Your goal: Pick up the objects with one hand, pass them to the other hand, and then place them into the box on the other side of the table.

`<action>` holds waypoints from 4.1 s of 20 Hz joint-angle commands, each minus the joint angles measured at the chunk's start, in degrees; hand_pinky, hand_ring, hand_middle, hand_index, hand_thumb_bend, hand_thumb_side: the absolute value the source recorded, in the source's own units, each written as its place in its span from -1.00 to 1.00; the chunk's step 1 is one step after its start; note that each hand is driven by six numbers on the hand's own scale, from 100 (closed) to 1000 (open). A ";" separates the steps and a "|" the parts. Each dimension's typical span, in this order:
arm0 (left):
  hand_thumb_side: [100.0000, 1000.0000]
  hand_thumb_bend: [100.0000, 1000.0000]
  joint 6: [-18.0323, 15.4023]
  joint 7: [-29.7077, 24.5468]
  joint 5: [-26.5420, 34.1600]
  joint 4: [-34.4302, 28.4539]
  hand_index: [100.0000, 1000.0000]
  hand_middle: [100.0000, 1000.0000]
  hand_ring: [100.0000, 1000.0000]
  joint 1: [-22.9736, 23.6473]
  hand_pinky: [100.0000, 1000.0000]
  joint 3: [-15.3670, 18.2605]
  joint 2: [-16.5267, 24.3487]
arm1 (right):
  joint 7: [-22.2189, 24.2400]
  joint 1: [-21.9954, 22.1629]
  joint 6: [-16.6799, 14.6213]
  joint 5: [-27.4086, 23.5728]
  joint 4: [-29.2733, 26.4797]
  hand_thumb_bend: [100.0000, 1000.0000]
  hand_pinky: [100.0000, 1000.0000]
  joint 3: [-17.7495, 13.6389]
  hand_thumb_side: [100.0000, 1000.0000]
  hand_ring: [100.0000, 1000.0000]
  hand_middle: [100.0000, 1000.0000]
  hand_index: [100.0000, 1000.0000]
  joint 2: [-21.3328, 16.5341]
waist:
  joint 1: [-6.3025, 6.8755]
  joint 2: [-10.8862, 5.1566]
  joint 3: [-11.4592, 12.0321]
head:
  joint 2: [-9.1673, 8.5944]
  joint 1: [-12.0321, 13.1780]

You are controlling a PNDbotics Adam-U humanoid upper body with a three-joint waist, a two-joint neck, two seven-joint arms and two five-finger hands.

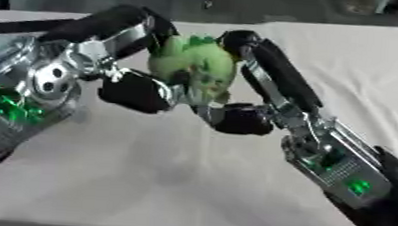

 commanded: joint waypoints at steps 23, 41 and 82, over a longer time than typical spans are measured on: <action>-0.66 -1.00 1.09 11.36 12.23 -1.80 -0.85 -0.34 0.00 -0.39 0.45 0.17 2.12 | 1.73 -0.39 3.82 1.99 -1.28 0.11 0.39 -0.95 -0.83 0.55 0.51 0.34 -0.22 | 0.67 -0.07 0.04 | -0.95 -0.08; -0.69 -1.00 -1.86 11.57 8.16 -5.42 -0.91 -0.45 -0.08 2.31 0.39 3.37 7.83 | 5.16 0.31 10.62 6.64 -1.28 0.47 0.52 -1.96 -0.49 0.80 0.85 0.70 -0.72 | 0.69 0.01 0.28 | -0.80 -0.12; -0.76 -1.00 -7.89 29.34 1.80 27.52 -0.83 -0.35 0.00 12.11 0.44 20.40 14.57 | 4.39 0.32 9.92 6.65 -1.28 0.40 0.50 -2.57 -0.48 0.76 0.80 0.66 -1.08 | 0.06 1.23 -1.15 | -3.48 12.06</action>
